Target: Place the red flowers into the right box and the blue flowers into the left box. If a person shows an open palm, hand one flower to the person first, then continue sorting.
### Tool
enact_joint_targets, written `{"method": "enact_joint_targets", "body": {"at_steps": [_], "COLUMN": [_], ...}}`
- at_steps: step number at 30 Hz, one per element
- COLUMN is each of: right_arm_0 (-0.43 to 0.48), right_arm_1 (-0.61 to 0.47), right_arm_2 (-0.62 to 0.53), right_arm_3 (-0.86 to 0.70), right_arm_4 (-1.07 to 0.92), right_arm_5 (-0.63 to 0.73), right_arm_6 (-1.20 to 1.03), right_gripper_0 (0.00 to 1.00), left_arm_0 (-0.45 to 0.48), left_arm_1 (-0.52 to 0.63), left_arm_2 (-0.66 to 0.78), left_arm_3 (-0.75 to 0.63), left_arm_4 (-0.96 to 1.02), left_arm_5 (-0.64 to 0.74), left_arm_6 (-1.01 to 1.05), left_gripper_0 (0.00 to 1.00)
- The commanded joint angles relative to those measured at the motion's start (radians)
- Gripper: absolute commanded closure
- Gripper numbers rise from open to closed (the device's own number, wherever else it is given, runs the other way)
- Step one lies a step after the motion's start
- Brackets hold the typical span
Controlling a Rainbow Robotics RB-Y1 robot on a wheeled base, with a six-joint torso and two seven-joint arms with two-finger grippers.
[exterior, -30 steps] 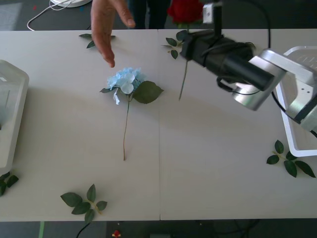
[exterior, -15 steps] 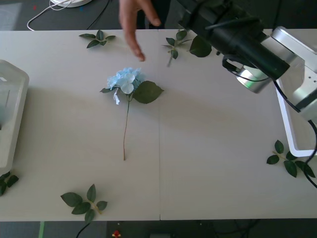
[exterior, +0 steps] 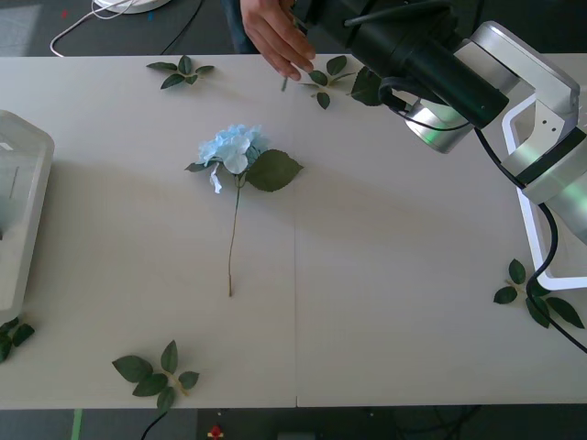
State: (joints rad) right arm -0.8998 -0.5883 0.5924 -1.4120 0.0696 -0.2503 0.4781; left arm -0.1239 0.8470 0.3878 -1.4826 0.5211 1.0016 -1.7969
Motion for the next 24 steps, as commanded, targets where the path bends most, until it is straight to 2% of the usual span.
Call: {"method": "enact_joint_targets", "body": {"at_steps": [1,2,3,4,5,6,18,21,24], "right_arm_0": [-0.051,-0.051,-0.051,-0.05,-0.05,-0.051,-0.05,-0.05,-0.05], "right_arm_1": [0.024,0.027,0.028,0.027,0.027,0.027,0.024,0.019,0.001], "right_arm_2": [-0.013,-0.011,-0.011,-0.011,-0.01,-0.008,-0.006,-0.003,0.01], "right_arm_3": [-0.035,-0.035,-0.036,-0.035,-0.036,-0.035,-0.036,-0.048,-0.11], "right_arm_4": [-0.005,-0.014,-0.025,-0.027,-0.027,-0.027,-0.027,-0.033,-0.077], "right_arm_5": [-0.007,-0.007,-0.006,-0.006,-0.006,-0.004,0.013,0.057,0.191], "right_arm_6": [0.034,0.036,0.036,0.036,0.037,0.037,0.036,0.03,0.025], "right_gripper_0": [1.0,0.79,0.48,0.31,0.05,0.0,0.0,0.0,0.0], "left_arm_0": [0.007,0.007,0.007,0.007,0.007,0.007,0.007,0.007,0.007], "left_arm_1": [0.034,0.034,0.034,0.034,0.034,0.034,0.034,0.034,0.034], "left_arm_2": [-0.006,-0.006,-0.006,-0.006,-0.006,-0.006,-0.006,-0.006,-0.006], "left_arm_3": [-0.012,-0.012,-0.012,-0.012,-0.012,-0.012,-0.012,-0.012,-0.012], "left_arm_4": [-0.01,-0.01,-0.01,-0.01,-0.01,-0.01,-0.01,-0.01,-0.01], "left_arm_5": [-0.012,-0.012,-0.012,-0.012,-0.012,-0.012,-0.012,-0.012,-0.012], "left_arm_6": [-0.045,-0.045,-0.045,-0.045,-0.045,-0.045,-0.045,-0.045,-0.045], "left_gripper_0": [1.0,1.0,1.0,1.0,1.0,1.0,1.0,1.0,1.0]}}
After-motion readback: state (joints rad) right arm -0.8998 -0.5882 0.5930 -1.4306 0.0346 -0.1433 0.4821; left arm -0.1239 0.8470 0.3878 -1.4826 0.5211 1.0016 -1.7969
